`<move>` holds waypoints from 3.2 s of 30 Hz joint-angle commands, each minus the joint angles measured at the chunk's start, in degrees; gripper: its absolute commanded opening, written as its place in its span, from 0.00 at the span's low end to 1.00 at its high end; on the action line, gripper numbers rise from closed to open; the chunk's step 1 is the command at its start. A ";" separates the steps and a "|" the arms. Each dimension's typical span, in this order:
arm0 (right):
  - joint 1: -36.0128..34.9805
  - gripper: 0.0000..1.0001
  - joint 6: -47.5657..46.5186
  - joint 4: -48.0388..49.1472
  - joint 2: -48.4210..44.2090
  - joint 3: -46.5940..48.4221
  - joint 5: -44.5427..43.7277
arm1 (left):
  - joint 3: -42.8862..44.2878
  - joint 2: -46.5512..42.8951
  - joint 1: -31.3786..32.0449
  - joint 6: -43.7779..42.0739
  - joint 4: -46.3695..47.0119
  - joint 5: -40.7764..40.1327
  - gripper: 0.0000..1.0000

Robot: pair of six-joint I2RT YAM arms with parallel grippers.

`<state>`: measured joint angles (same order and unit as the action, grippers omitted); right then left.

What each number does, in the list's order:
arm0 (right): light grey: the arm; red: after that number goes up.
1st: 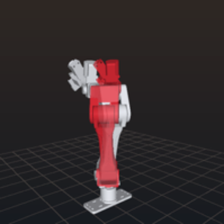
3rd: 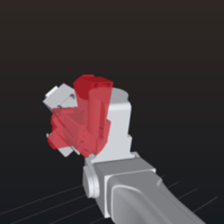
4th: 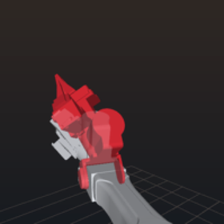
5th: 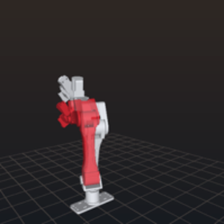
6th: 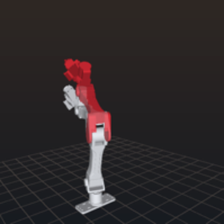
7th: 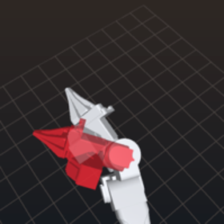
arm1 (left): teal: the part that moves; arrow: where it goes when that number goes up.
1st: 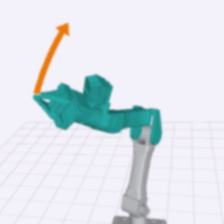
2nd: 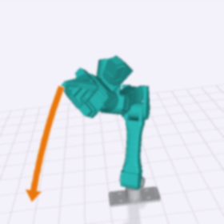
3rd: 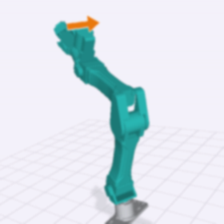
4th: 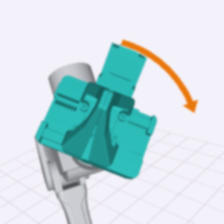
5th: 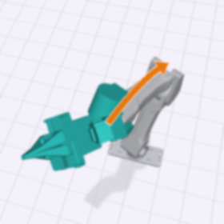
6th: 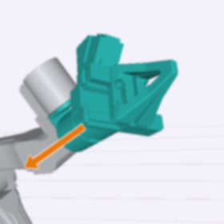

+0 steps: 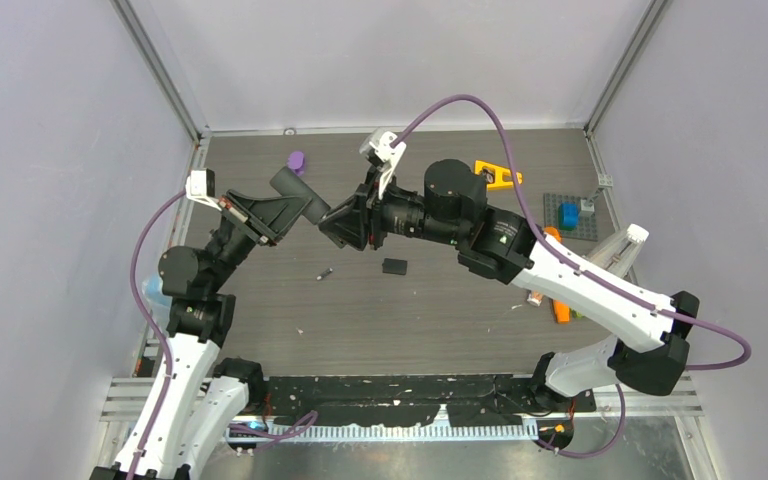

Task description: Load the batteries into the remote control

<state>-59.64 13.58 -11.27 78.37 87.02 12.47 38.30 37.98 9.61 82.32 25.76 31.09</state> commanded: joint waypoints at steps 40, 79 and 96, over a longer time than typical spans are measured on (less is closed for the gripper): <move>7.86 0.96 43.29 -0.64 5.02 3.27 9.22 | 0.81 -0.13 -0.29 -2.78 8.98 -3.56 0.00; 9.02 0.38 51.50 10.23 3.19 -6.35 12.90 | 0.38 -1.14 -0.29 0.39 10.65 -7.08 0.00; 9.63 0.67 51.95 15.16 2.93 -7.02 14.27 | -0.91 -1.27 -0.29 0.69 12.04 -7.50 0.00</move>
<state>-50.68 65.36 1.78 83.09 80.31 26.68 37.56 37.58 9.63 83.26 31.62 25.02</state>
